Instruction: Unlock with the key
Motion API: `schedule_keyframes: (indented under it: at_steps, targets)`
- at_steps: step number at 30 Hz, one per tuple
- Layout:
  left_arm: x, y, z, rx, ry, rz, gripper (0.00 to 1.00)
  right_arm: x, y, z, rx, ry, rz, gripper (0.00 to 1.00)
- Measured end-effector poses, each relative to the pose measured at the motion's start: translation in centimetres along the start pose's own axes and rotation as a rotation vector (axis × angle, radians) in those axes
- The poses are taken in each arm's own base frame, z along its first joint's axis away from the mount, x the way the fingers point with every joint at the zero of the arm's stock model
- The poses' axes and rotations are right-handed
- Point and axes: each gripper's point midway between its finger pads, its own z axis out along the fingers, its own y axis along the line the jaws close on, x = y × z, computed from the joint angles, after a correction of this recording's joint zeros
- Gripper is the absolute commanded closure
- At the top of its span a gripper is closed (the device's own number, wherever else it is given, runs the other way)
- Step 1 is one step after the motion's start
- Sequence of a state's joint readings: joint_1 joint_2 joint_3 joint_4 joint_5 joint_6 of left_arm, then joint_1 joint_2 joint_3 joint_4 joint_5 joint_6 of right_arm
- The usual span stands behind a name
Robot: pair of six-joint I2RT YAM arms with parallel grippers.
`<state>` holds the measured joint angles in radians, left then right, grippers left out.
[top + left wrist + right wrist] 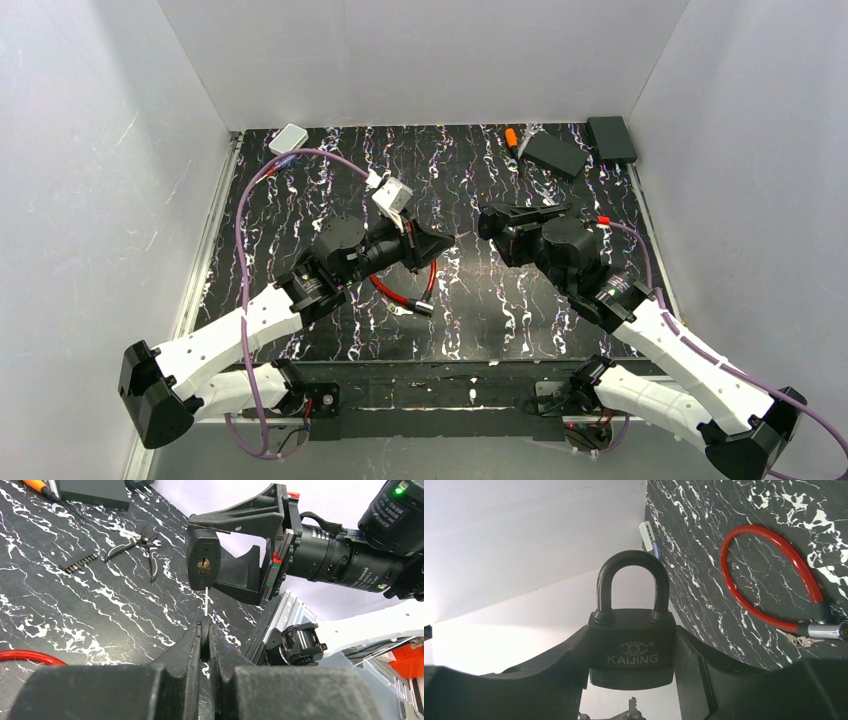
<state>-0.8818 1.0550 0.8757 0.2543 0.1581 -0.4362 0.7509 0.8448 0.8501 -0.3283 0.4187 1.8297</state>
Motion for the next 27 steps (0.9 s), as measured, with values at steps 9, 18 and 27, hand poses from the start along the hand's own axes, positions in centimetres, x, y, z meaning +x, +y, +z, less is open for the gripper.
schedule_keyframes:
  at_steps: [9,18,27]
  targets:
    - [0.5,0.4,0.9,-0.034,-0.005,-0.016,1.0,0.0,-1.3,0.8,0.05,-0.009,-0.014,0.99]
    - [3.1,1.3,2.7,-0.066,0.057,-0.034,1.0,-0.1,-1.7,0.8,0.065,-0.016,-0.015,0.99]
    - [3.1,1.4,3.4,-0.077,0.051,-0.036,1.0,-0.7,-2.1,0.9,0.078,-0.043,-0.012,0.99]
